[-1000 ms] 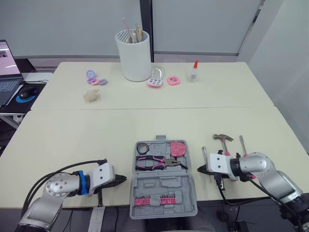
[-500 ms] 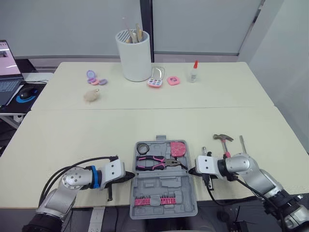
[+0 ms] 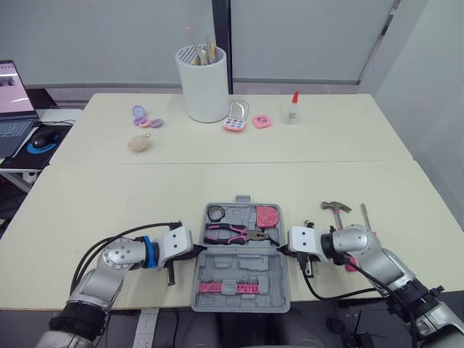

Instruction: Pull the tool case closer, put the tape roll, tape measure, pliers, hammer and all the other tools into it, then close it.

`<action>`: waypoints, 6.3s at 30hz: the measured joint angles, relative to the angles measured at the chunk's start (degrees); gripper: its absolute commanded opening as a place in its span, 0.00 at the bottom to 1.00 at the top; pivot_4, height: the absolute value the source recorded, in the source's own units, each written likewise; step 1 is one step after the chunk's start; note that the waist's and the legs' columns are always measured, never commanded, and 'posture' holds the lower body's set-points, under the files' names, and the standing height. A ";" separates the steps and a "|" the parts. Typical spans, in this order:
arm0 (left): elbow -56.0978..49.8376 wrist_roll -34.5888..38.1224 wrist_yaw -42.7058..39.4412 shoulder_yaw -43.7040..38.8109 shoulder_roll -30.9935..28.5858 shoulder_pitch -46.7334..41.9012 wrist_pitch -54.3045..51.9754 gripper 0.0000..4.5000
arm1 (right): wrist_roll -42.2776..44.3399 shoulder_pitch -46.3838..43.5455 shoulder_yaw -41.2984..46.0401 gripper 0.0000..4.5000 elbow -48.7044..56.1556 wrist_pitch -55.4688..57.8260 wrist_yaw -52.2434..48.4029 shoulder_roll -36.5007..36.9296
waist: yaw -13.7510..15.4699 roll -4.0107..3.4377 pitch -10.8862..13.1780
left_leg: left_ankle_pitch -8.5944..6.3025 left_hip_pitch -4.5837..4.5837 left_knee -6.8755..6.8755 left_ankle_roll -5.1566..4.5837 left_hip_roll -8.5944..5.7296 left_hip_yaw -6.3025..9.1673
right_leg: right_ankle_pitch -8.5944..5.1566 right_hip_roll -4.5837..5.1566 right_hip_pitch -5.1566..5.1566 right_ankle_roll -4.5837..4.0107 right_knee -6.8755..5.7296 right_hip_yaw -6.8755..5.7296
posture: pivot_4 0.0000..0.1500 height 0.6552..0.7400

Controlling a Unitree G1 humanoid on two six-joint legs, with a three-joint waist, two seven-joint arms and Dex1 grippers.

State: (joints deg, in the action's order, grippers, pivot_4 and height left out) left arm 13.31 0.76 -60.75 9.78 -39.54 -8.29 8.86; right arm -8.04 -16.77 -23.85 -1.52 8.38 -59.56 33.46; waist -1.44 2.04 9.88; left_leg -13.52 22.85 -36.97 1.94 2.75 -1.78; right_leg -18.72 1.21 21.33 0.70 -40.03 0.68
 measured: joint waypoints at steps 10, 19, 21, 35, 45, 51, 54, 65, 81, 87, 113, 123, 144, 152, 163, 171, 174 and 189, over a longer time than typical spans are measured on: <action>6.07 -2.17 0.59 0.00 1.85 -5.14 2.04 0.00 | -1.91 -4.08 0.05 0.00 -4.78 0.06 2.59 -2.51 | 0.03 -0.01 -0.01 | 0.00 0.00 -0.01 0.00 -0.02 0.00 | 0.01 -0.02 0.00 0.01 -0.02 0.00 | 1.00 0.96; 11.02 -4.53 2.56 0.08 4.40 -9.40 3.53 0.00 | -2.46 -6.51 0.27 0.00 -7.67 0.51 3.58 -3.03 | 0.33 -0.05 -0.04 | 0.01 0.00 -0.04 0.00 -0.05 -0.01 | 0.03 -0.03 -0.02 0.04 -0.03 -0.01 | 1.00 0.96; 12.02 -4.92 2.77 0.11 4.85 -10.03 3.95 0.00 | -2.46 -6.55 0.29 0.00 -7.74 0.51 3.75 -3.07 | 0.33 -0.06 -0.04 | 0.01 0.00 -0.03 -0.01 -0.05 -0.01 | 0.03 -0.03 -0.02 0.04 -0.03 0.00 | 1.00 0.96; 11.74 -5.27 3.38 -0.22 5.08 -9.52 3.96 0.00 | -2.51 -7.30 0.24 0.00 -8.76 0.51 4.56 -3.61 | 0.08 -0.09 -0.08 | 0.01 0.00 -0.02 -0.01 -0.03 -0.02 | 0.03 -0.01 -0.01 0.03 -0.02 0.03 | 1.00 0.96; 8.73 -4.17 3.12 -0.59 4.24 -7.04 2.57 0.00 | -2.61 -7.49 0.21 0.00 -8.93 0.51 4.53 -3.50 | -0.08 -0.09 -0.08 | 0.00 0.00 -0.01 -0.01 -0.02 -0.05 | 0.02 0.04 0.01 0.03 0.00 0.07 | 1.00 0.96; 8.76 -4.18 3.08 -0.59 4.14 -7.04 2.62 0.00 | -2.94 -7.55 0.21 0.00 -8.93 0.50 4.53 -3.59 | -0.08 -0.09 -0.08 | 0.00 0.00 -0.01 -0.01 -0.02 -0.05 | 0.02 0.04 0.01 0.03 0.00 0.06 | 1.00 0.96; 8.85 -4.21 3.02 -0.57 3.99 -7.05 2.88 0.00 | -3.01 -7.57 0.21 0.00 -8.93 0.50 4.54 -3.67 | -0.08 -0.09 -0.08 | 0.00 0.00 -0.01 -0.01 -0.01 -0.05 | 0.02 0.03 0.01 0.03 0.00 0.06 | 1.00 0.96; 8.76 -3.15 2.83 -1.19 3.32 -6.27 2.89 0.00 | -3.18 -6.70 1.48 0.00 -5.52 2.22 5.93 -1.15 | -0.10 -0.09 -0.08 | 0.00 0.03 0.00 -0.01 -0.01 -0.06 | 0.02 0.05 0.04 0.03 0.02 0.08 | 1.00 0.96; 4.68 10.73 0.02 -17.33 -8.69 6.06 -0.12 0.00 | 8.88 8.50 25.38 0.00 15.76 9.88 6.68 9.89 | -0.04 -0.08 -0.04 | -0.01 0.10 0.06 0.00 -0.02 -0.08 | 0.02 0.21 0.05 0.03 0.13 0.05 | 1.00 0.96; 0.75 18.18 0.04 -30.74 -9.99 20.56 -5.88 0.26 | 14.47 24.51 44.20 0.13 17.71 10.20 8.07 10.71 | -0.07 -0.07 -0.03 | -0.02 0.06 0.15 0.00 -0.02 -0.09 | 0.01 0.24 0.02 0.04 0.24 0.01 | 1.00 0.96; 3.32 20.19 -5.57 -35.74 -9.44 27.99 -2.08 1.00 | 20.90 43.10 57.76 0.99 15.32 5.39 -3.87 18.27 | -0.07 -0.02 -0.07 | -0.03 0.02 0.18 0.00 0.02 -0.13 | -0.01 0.17 -0.03 0.05 0.32 0.06 | 1.00 0.96; -15.57 21.49 -10.83 -25.14 -9.07 21.37 -2.47 1.00 | 20.02 42.02 44.04 0.99 34.64 12.78 10.70 4.11 | 0.02 0.14 -0.20 | -0.02 0.05 0.16 0.02 0.08 -0.07 | 0.00 0.08 -0.03 0.05 0.28 0.05 | 1.00 0.96; -20.34 22.22 -14.92 -16.60 -7.99 16.10 -0.65 1.00 | 4.95 29.68 17.96 0.99 27.28 25.74 44.08 -19.14 | -0.18 0.05 -0.19 | -0.02 0.06 0.15 0.01 0.04 -0.13 | -0.01 0.04 0.10 0.04 0.17 0.15 | 1.00 0.96; -19.22 22.44 -16.34 -16.57 -7.00 15.28 1.53 1.00 | 4.86 29.35 17.93 0.71 23.77 25.54 47.26 -22.92 | -0.10 0.06 -0.20 | -0.02 0.06 0.14 0.01 0.03 -0.11 | -0.01 0.05 0.08 0.04 0.16 0.13 | 1.00 0.96; -21.94 25.30 -16.28 -16.45 -6.81 12.21 -3.03 1.00 | 4.64 30.42 17.36 0.16 24.03 24.55 48.87 -23.33 | -0.09 0.09 -0.22 | -0.02 0.06 0.14 0.01 0.02 -0.11 | -0.01 0.05 0.07 0.05 0.16 0.13 | 1.00 0.96; -24.80 25.47 -14.74 -16.31 -6.82 11.26 -6.52 1.00 | 4.67 28.95 17.96 0.07 24.10 26.20 49.23 -22.64 | -0.14 0.08 -0.21 | -0.02 0.06 0.14 0.01 0.03 -0.11 | -0.01 0.04 0.08 0.05 0.16 0.14 | 1.00 0.96; -25.09 25.37 -13.52 -16.36 -7.22 11.18 -7.86 1.00 | 4.67 26.60 18.07 0.07 26.67 28.83 48.07 -20.27 | -0.17 0.04 -0.18 | -0.02 0.07 0.13 0.01 0.02 -0.12 | -0.01 0.04 0.10 0.05 0.15 0.15 | 1.00 0.96; -25.10 23.97 -12.53 -17.59 -14.61 10.19 -15.52 1.00 | 13.71 -8.77 -3.11 0.07 33.38 41.39 9.64 7.05 | -0.38 0.08 -0.06 | -0.02 0.14 0.11 -0.01 0.05 -0.04 | -0.02 -0.05 0.16 0.01 0.18 0.13 | 1.00 0.96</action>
State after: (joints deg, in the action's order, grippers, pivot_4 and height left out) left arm -11.79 24.72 -73.28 -7.81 -54.15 1.90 -6.66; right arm 5.67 -25.54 -26.96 31.87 49.77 -49.92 40.51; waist -1.82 2.12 9.82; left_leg -13.54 22.99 -36.86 1.93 2.80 -1.82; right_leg -18.74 1.16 21.48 0.71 -39.85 0.80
